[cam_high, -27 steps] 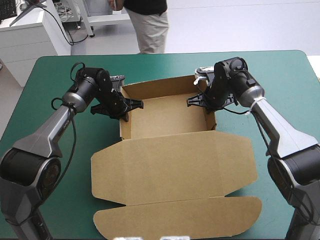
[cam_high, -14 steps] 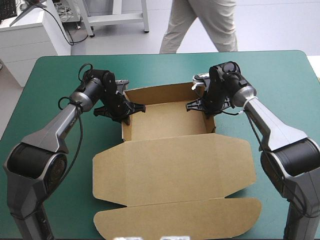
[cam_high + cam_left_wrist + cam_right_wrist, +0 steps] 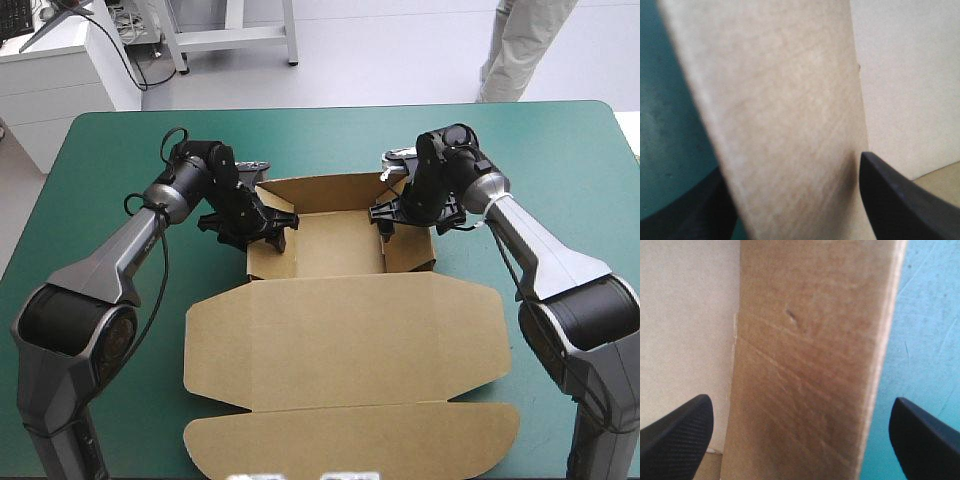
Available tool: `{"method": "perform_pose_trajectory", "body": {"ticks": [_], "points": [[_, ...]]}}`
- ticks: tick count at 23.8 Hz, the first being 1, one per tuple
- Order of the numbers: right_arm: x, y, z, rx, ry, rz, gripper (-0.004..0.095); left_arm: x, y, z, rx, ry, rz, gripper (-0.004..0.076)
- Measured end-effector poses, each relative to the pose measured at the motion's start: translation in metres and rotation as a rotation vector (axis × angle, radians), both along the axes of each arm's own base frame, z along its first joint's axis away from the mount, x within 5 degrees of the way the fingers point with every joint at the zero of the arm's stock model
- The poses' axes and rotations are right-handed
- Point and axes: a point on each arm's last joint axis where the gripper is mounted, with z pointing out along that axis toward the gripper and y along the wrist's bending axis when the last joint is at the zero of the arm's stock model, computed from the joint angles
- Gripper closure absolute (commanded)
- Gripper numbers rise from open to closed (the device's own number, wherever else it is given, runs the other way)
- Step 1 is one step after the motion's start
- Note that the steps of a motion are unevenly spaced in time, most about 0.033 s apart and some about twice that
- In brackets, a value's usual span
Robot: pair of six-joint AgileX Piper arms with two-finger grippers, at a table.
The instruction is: Fold the box
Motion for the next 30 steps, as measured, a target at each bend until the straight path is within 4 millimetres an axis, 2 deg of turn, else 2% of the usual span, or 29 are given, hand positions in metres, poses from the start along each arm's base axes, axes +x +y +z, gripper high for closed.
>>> {"method": "perform_pose_trajectory", "body": {"ticks": [2,5,8,10,12,14,15,16,17,20,22,23,24,25,26,27,28,30], "points": [[0.0,0.0,0.001,0.001,-0.002,0.0,0.0024,0.002,-0.001,0.007,-0.007,-0.017,-0.001,0.0219],[0.002,0.001,0.009,0.011,-0.03,0.0,0.0025,0.009,-0.002,0.03,-0.021,-0.096,-0.005,0.0219],[0.003,0.001,0.031,0.036,-0.097,0.003,0.0024,0.015,-0.002,0.057,-0.033,-0.195,-0.006,0.0227],[-0.001,0.0,0.051,0.053,-0.15,0.006,0.0025,0.015,-0.003,0.077,-0.062,-0.254,-0.005,0.0267],[-0.01,-0.004,0.071,0.07,-0.198,0.009,0.0025,0.012,-0.004,0.098,-0.098,-0.307,-0.009,0.0358],[-0.021,-0.008,0.089,0.081,-0.239,0.015,0.0026,0.005,-0.002,0.118,-0.119,-0.356,-0.016,0.0519],[-0.029,-0.011,0.098,0.084,-0.258,0.018,0.0026,0.0,0.0,0.128,-0.126,-0.384,-0.023,0.0707],[-0.042,-0.017,0.11,0.081,-0.283,0.021,0.0026,-0.013,0.005,0.148,-0.13,-0.437,-0.046,0.0727],[-0.05,-0.021,0.115,0.078,-0.293,0.02,0.0026,-0.02,0.008,0.157,-0.134,-0.462,-0.052,0.0727],[-0.071,-0.03,0.12,0.062,-0.295,0.021,0.0026,-0.043,0.016,0.186,-0.15,-0.54,-0.063,0.0732],[-0.092,-0.038,0.123,0.054,-0.294,0.023,0.0026,-0.086,0.032,0.217,-0.159,-0.627,-0.084,0.0732],[-0.093,-0.039,0.123,0.054,-0.295,0.024,0.0026,-0.1,0.037,0.224,-0.157,-0.649,-0.088,0.0732],[-0.094,-0.039,0.122,0.053,-0.292,0.025,0.0026,-0.126,0.048,0.229,-0.141,-0.672,-0.096,0.0732],[-0.094,-0.039,0.123,0.054,-0.296,0.024,0.0026,-0.136,0.052,0.229,-0.131,-0.678,-0.099,0.0732],[-0.091,-0.038,0.12,0.054,-0.297,0.024,0.0026,-0.16,0.063,0.225,-0.106,-0.681,-0.102,0.0732],[-0.089,-0.037,0.118,0.053,-0.294,0.025,0.0026,-0.168,0.066,0.22,-0.092,-0.671,-0.102,0.0732],[-0.083,-0.035,0.112,0.05,-0.284,0.024,0.0026,-0.188,0.076,0.211,-0.063,-0.668,-0.098,0.0732],[-0.071,-0.031,0.098,0.044,-0.253,0.013,0.0026,-0.215,0.088,0.201,-0.041,-0.669,-0.095,0.0732]]}}
